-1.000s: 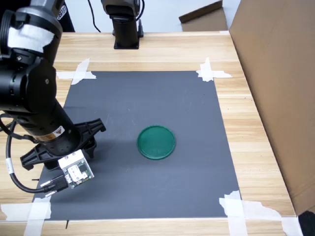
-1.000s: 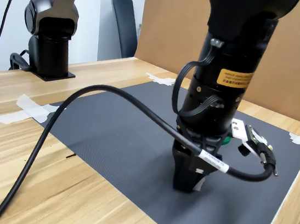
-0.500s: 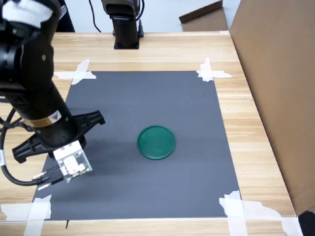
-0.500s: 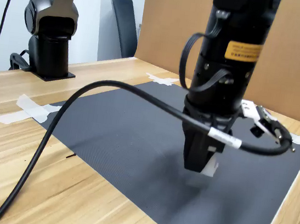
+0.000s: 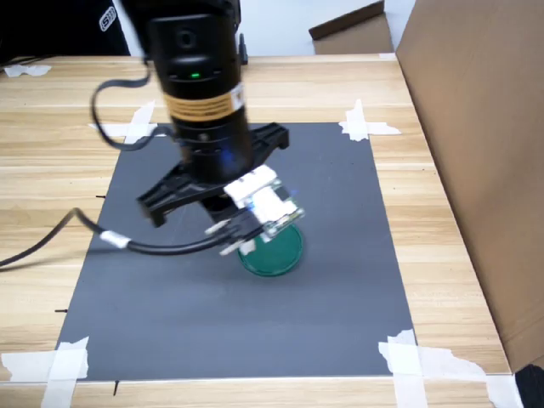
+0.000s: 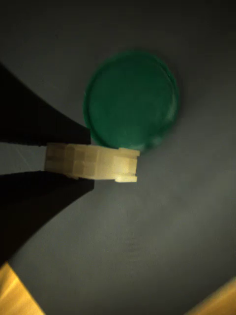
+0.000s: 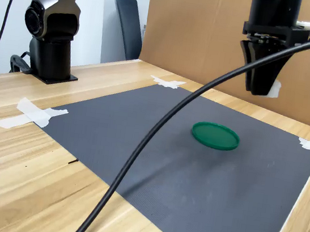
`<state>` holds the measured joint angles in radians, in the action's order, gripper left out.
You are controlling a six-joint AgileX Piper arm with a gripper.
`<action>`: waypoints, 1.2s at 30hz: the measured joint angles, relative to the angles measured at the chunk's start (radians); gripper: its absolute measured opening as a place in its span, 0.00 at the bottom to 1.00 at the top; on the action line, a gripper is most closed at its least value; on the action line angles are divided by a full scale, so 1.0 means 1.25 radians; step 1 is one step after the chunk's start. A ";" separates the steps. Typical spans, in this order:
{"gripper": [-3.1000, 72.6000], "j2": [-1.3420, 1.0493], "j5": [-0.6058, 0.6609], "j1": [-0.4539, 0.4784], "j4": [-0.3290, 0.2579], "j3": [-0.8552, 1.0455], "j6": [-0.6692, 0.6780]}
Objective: Grasp a white terminal and put it in the green lid.
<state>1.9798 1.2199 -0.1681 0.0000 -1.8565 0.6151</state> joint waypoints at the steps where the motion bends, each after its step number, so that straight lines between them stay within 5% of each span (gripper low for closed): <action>1: 0.15 -0.010 0.000 -0.021 0.009 0.029 -0.007; 11: 0.15 -0.060 -0.069 -0.061 -0.007 0.287 -0.023; 27: 0.15 -0.012 -0.185 -0.061 -0.005 0.326 0.005; 34: 0.46 -0.005 -0.182 -0.061 0.000 0.326 0.005; 36: 0.68 -0.010 -0.182 -0.061 0.000 0.326 -0.009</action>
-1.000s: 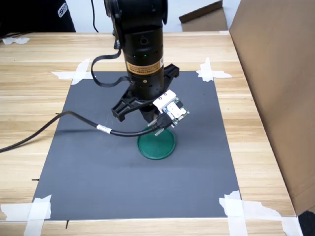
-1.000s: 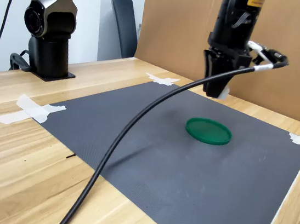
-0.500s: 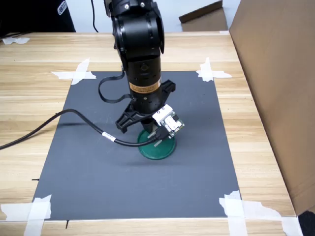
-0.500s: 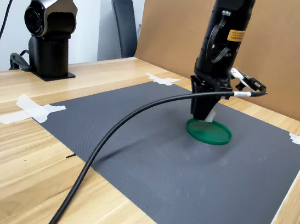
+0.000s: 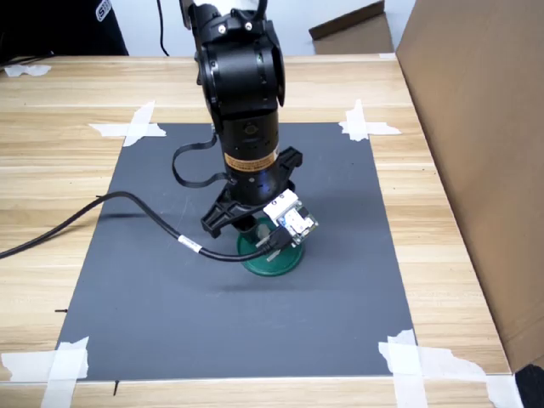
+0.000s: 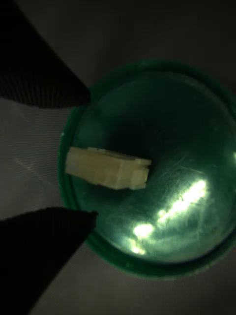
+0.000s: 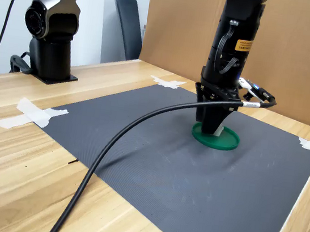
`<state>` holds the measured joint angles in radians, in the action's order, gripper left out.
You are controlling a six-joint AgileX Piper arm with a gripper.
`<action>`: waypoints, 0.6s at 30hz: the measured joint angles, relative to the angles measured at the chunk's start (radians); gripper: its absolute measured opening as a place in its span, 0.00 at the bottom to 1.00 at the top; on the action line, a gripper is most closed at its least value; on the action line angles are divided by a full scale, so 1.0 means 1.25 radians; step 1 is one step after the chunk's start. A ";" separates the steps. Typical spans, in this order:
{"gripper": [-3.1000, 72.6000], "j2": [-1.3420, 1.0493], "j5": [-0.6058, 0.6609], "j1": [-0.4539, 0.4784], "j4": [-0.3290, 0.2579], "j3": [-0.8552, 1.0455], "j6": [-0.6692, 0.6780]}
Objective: Grasp a white terminal and put it in the green lid.
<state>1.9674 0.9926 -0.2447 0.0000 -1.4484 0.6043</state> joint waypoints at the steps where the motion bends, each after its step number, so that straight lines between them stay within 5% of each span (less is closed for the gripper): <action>1: 0.75 -0.010 -0.002 0.000 0.000 0.000 -0.002; 5: 0.83 -0.082 -0.021 0.000 0.000 0.000 -0.011; 11: 0.75 -0.171 -0.046 0.001 0.000 0.000 -0.059; 16: 0.52 -0.204 -0.042 0.001 0.000 0.002 -0.115; 18: 0.24 -0.237 -0.045 0.001 0.000 0.020 -0.141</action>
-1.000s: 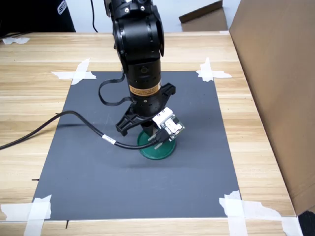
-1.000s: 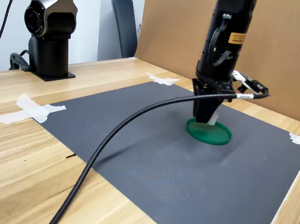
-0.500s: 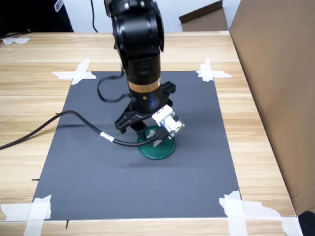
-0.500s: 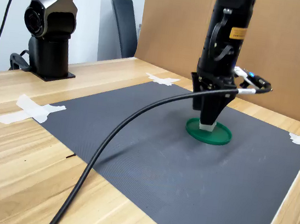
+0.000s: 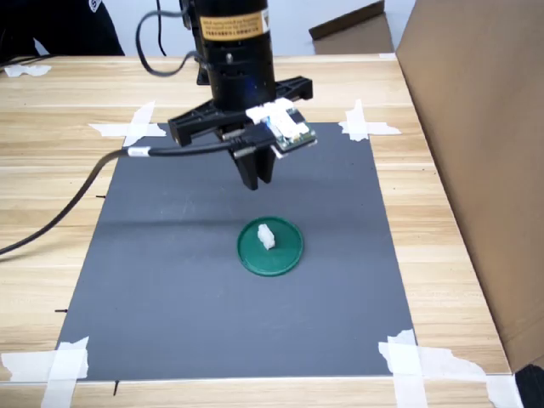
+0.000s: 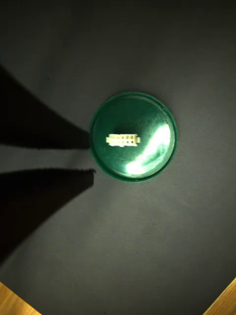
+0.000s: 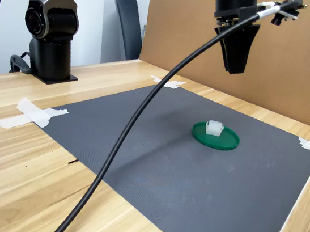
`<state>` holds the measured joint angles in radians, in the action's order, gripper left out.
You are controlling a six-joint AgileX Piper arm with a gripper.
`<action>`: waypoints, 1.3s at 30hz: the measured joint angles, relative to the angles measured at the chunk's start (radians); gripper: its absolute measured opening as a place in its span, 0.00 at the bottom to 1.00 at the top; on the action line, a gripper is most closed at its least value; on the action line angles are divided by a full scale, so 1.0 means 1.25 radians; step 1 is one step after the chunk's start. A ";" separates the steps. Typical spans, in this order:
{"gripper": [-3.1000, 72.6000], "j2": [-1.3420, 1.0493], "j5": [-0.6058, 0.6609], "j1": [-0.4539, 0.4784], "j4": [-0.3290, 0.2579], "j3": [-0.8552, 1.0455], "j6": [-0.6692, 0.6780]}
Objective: Grasp a white terminal and put it in the green lid.
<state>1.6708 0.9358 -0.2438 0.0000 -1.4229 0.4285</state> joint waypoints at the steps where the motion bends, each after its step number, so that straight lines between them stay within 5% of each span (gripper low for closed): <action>1: 0.08 -0.039 -0.026 0.000 0.000 0.051 -0.006; 9: 0.01 -0.339 -0.273 0.000 0.000 0.391 -0.068; 12: 0.01 -0.433 -0.275 0.026 -0.025 0.462 -0.124; 18: 0.01 -0.637 -0.252 0.214 -0.060 0.541 -0.126; 25: 0.01 -0.834 -0.084 0.231 -0.089 0.568 -0.111; 30: 0.01 -0.926 -0.095 0.231 -0.089 0.649 -0.111; 39: 0.01 -1.200 -0.363 0.231 -0.158 0.963 -0.112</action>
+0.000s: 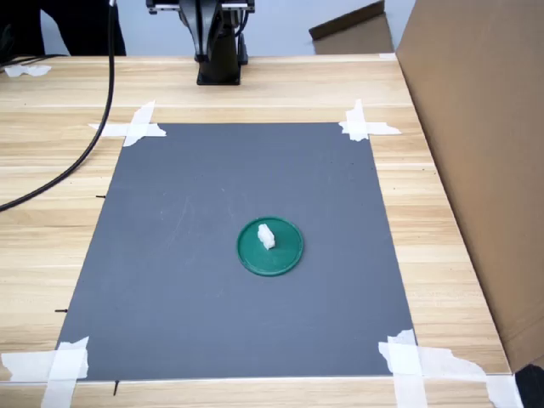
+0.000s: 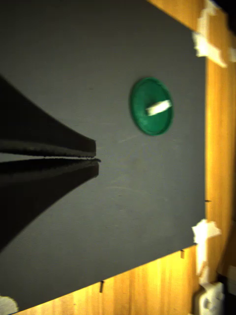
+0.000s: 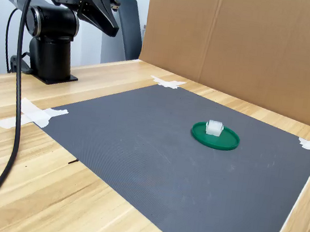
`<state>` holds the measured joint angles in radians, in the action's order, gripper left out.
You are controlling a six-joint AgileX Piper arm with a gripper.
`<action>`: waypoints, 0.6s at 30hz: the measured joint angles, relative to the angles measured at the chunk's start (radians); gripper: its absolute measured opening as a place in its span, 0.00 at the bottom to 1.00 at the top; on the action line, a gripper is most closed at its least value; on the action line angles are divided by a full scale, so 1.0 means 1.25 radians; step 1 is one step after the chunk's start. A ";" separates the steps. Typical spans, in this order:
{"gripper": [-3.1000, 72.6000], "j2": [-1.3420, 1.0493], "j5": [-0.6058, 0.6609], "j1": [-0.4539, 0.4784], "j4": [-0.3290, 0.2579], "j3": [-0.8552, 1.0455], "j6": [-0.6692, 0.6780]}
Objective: Grasp a white terminal and put it in the green lid.
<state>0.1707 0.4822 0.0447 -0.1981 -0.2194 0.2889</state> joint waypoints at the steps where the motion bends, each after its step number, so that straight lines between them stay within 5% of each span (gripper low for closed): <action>1: 0.01 -0.036 -0.043 0.000 -0.023 0.028 0.000; 18: 0.01 -0.099 -0.012 0.000 0.005 0.105 0.009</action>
<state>0.0467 0.4669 0.0447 -0.1920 -0.0888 0.3002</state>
